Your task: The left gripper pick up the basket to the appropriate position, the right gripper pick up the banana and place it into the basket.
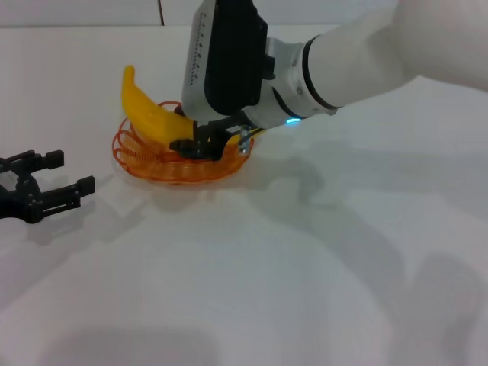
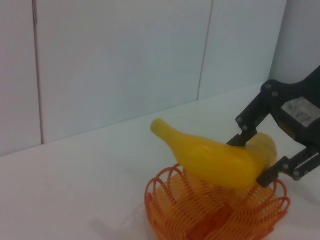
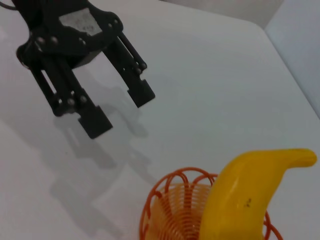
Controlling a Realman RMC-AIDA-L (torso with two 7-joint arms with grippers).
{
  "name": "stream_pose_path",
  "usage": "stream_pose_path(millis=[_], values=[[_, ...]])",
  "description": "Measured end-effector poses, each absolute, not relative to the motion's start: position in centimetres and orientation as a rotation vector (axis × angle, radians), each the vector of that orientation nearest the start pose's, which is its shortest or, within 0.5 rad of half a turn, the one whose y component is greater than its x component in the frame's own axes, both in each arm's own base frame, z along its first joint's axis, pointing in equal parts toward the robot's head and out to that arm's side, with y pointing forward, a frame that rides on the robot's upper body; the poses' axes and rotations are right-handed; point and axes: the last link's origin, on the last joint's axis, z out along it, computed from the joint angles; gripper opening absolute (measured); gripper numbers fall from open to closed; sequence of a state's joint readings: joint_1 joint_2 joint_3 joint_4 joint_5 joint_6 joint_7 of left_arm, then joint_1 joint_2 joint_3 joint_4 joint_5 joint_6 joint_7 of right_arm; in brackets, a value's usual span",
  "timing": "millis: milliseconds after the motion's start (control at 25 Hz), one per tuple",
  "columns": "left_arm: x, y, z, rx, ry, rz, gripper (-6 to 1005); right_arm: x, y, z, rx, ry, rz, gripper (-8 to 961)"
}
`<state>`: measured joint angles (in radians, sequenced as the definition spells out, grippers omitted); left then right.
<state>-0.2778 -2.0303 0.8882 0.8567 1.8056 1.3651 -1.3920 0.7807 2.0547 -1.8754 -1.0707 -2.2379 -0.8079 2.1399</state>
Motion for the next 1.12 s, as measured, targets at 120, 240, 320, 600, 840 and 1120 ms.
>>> stream_pose_path(millis=[120, 240, 320, 600, 840, 1120], values=[[-31.7, 30.9, 4.1, -2.484, -0.635, -0.499, 773, 9.5, 38.3, -10.8, -2.755, -0.085, -0.137, 547], [-31.7, 30.9, 4.1, -2.484, -0.636, -0.499, 772, 9.5, 38.3, -10.8, -2.755, -0.079, -0.131, 552], [-31.8, 30.8, 4.1, -2.483, -0.639, -0.498, 772, 9.6, 38.2, -10.7, -2.747, -0.078, -0.117, 579], [-32.0, 30.6, 4.0, -2.48, -0.646, -0.498, 772, 11.5, 37.8, -7.6, -2.684, 0.001, 0.01, 750], [-32.0, 30.5, 4.0, -2.48, -0.644, -0.497, 773, 15.6, 36.6, -4.8, -2.741, 0.123, 0.192, 837], [-31.9, 30.6, 4.0, -2.482, -0.636, -0.498, 773, 21.4, 36.2, -2.6, -2.751, 0.304, 0.333, 855]])
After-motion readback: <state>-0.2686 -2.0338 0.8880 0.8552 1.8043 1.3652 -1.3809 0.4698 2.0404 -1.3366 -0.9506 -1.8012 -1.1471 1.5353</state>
